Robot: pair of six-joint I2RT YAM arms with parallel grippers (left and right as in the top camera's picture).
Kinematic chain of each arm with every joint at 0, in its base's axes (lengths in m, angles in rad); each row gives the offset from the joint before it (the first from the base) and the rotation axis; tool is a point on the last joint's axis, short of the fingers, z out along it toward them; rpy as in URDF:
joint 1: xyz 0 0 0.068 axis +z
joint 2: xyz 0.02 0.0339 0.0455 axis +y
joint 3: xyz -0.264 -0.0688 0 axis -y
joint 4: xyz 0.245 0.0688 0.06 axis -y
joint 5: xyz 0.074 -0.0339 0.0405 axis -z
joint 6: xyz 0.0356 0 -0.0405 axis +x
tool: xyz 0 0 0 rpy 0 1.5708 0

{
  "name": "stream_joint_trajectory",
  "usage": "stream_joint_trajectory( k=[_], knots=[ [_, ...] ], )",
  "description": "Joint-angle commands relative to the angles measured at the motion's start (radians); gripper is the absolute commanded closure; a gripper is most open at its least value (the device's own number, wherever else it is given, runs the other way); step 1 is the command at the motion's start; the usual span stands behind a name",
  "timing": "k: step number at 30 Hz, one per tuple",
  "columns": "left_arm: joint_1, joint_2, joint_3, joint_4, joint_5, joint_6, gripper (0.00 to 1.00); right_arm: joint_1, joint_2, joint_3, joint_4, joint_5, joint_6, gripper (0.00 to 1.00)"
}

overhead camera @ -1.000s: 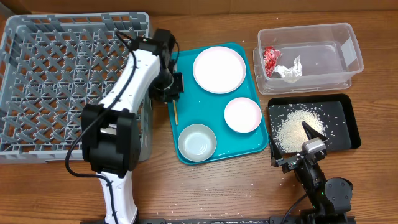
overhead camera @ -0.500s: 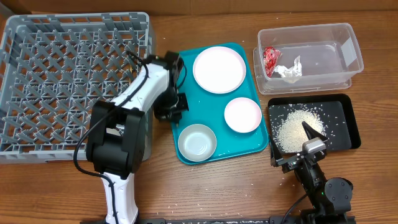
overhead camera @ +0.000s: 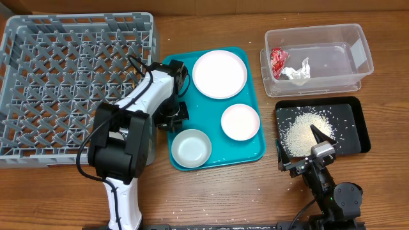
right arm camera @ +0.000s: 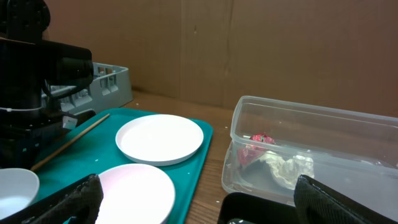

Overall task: Sort waste into correct bins and load items into the dishwasher
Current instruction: 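Close the left gripper on the wooden chopstick at the tray edge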

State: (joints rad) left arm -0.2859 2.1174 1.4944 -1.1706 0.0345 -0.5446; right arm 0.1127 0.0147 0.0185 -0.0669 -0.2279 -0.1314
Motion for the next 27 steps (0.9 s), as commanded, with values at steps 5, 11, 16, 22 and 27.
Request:
stream_joint_trajectory(
  k=[5,11,16,22,27],
  knots=[
    [0.014,-0.012,0.032,0.021,-0.133,0.076,0.87,-0.001,-0.012,-0.011,0.008,0.008,0.000,0.00],
    [0.005,-0.029,0.272,-0.060,0.034,0.130,0.83,-0.001,-0.012,-0.011,0.008,0.008,0.000,0.00],
    [0.003,-0.032,0.365,0.014,-0.084,0.063,0.72,-0.001,-0.012,-0.011,0.007,0.008,0.000,0.00],
    [0.011,-0.013,0.358,-0.007,-0.328,-0.135,0.79,-0.001,-0.012,-0.011,0.007,0.008,0.000,0.00],
    [0.010,-0.012,0.358,0.040,-0.407,-0.145,0.77,-0.001,-0.012,-0.011,0.007,0.008,0.000,0.00]
  ],
)
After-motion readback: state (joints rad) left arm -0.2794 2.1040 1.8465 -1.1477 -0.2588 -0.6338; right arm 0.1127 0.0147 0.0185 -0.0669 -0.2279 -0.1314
